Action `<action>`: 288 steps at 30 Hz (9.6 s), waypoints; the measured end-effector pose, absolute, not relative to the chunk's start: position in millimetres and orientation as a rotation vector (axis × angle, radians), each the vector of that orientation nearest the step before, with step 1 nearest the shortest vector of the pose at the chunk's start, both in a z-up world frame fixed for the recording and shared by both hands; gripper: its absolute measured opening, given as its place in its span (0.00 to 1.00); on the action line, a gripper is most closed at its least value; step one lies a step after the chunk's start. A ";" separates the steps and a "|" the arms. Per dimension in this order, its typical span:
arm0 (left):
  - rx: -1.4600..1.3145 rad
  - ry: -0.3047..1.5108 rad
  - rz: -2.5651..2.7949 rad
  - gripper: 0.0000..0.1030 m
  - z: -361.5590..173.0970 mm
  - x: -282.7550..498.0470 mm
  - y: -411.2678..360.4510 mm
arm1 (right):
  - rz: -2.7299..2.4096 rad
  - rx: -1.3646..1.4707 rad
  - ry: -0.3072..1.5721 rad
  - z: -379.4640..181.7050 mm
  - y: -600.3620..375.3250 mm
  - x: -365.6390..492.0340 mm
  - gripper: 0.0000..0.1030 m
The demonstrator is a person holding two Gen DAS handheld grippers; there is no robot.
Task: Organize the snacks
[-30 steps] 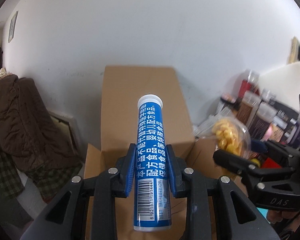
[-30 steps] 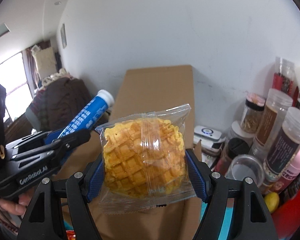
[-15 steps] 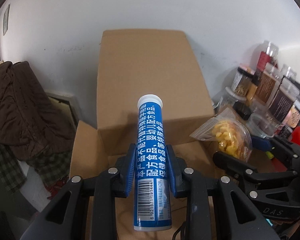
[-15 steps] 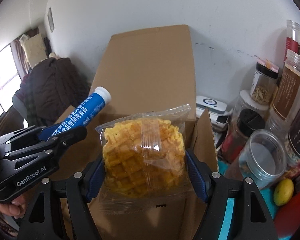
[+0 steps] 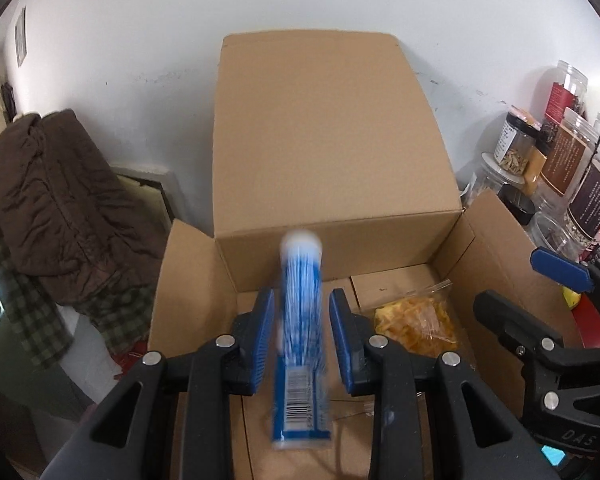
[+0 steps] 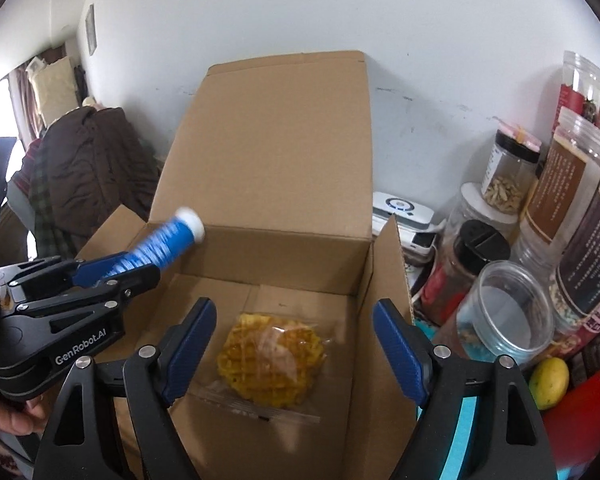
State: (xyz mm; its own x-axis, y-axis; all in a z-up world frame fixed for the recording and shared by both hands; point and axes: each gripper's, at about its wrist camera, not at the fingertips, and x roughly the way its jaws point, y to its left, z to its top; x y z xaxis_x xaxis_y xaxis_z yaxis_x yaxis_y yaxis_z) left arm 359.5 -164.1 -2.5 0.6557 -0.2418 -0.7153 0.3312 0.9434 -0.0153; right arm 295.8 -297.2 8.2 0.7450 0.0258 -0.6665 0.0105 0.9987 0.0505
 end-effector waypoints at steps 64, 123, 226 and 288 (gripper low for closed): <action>0.111 0.525 -0.399 0.75 100.3 80.7 -41.9 | 0.068 0.051 0.463 107.8 -205.9 14.8 0.85; 0.142 1.022 -0.645 0.75 -91.4 106.9 -127.2 | 0.065 0.231 0.872 -90.4 -269.4 25.7 0.70; 0.033 0.502 -0.724 0.39 99.3 168.4 -123.6 | 0.143 0.039 0.550 86.4 -256.1 86.1 0.38; 0.153 0.896 -0.295 0.55 -15.0 386.3 -165.4 | 0.071 0.195 0.809 -11.1 -292.3 307.5 0.41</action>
State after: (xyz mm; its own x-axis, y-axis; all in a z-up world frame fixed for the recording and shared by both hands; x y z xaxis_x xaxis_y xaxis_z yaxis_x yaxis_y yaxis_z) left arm 386.3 -165.4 -15.0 0.5878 -0.1886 -0.7867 0.3156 0.9488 0.0084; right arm 307.5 -292.3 -11.1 0.6888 0.1373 -0.7118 0.0113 0.9797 0.1999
